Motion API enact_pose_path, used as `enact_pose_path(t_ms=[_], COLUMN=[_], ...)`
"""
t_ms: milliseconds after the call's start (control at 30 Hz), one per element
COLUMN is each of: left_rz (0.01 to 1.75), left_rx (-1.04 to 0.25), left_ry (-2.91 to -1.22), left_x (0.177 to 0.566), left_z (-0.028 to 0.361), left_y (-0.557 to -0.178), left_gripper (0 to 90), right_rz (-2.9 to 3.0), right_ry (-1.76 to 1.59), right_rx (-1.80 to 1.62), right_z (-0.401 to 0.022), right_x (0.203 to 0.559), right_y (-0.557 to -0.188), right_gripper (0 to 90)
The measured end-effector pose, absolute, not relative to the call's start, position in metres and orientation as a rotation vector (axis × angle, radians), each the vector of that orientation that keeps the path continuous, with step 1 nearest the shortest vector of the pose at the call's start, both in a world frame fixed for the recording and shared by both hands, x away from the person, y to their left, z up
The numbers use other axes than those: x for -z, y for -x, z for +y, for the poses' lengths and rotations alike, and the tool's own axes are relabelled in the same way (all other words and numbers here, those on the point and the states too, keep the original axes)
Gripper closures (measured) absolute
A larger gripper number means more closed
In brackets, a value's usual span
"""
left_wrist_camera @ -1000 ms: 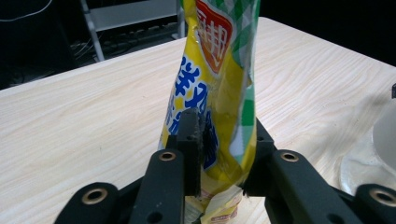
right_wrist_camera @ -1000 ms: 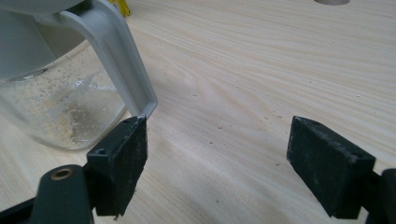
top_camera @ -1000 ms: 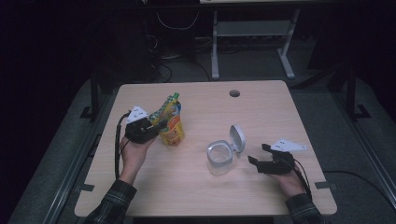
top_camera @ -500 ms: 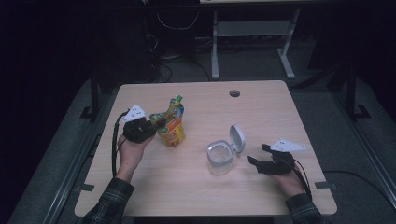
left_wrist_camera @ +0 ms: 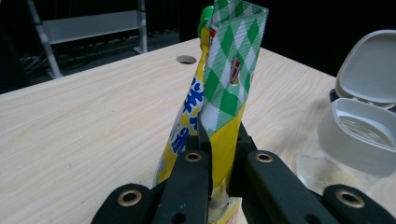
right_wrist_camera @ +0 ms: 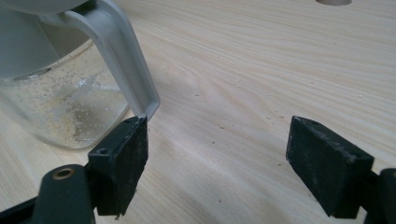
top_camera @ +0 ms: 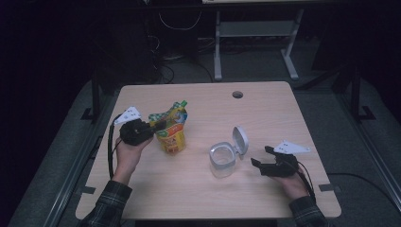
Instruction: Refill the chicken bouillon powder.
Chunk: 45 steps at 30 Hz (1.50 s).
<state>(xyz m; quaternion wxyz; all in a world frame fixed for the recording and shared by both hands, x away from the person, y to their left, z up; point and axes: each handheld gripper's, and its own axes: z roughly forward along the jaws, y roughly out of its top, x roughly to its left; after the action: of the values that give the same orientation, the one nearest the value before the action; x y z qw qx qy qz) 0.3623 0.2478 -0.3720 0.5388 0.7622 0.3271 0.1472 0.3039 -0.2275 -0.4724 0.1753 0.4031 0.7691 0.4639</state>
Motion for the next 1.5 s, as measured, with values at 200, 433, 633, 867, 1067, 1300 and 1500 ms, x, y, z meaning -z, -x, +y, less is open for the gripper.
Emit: enact_pose_path(t_ms=[200, 433, 633, 867, 1067, 1300, 1500], left_rz=[0.764, 0.761, 0.728, 0.692, 0.671, 0.660, 0.636], left_rx=[-0.307, -0.259, -0.251, -0.213, -0.189, -0.182, -0.171], left_ry=[-1.814, -1.806, -1.832, -1.838, -1.821, -1.803, -1.803], left_x=[0.367, 0.361, 0.356, 0.352, 0.346, 0.340, 0.333], left_z=[0.249, 0.247, 0.245, 0.245, 0.247, 0.249, 0.249], left_y=[-0.359, -0.358, -0.354, -0.348, -0.343, -0.339, -0.336], left_gripper=[90.0, 90.0, 90.0, 90.0, 90.0, 90.0, 90.0], right_rz=[2.176, 2.160, 2.150, 2.172, 2.242, 2.341, 2.366], right_ry=[-1.140, -1.139, -1.135, -1.153, -1.110, -0.983, -0.899], right_rx=[-1.316, -1.320, -1.317, -1.317, -1.325, -1.367, -1.428], right_z=[-0.228, -0.229, -0.229, -0.225, -0.218, -0.208, -0.196], right_x=[0.472, 0.469, 0.465, 0.455, 0.445, 0.440, 0.431], right_y=[-0.304, -0.302, -0.297, -0.281, -0.268, -0.260, -0.253], right_gripper=[21.0, 22.8, 25.0, 43.4, 77.8, 89.9, 89.9])
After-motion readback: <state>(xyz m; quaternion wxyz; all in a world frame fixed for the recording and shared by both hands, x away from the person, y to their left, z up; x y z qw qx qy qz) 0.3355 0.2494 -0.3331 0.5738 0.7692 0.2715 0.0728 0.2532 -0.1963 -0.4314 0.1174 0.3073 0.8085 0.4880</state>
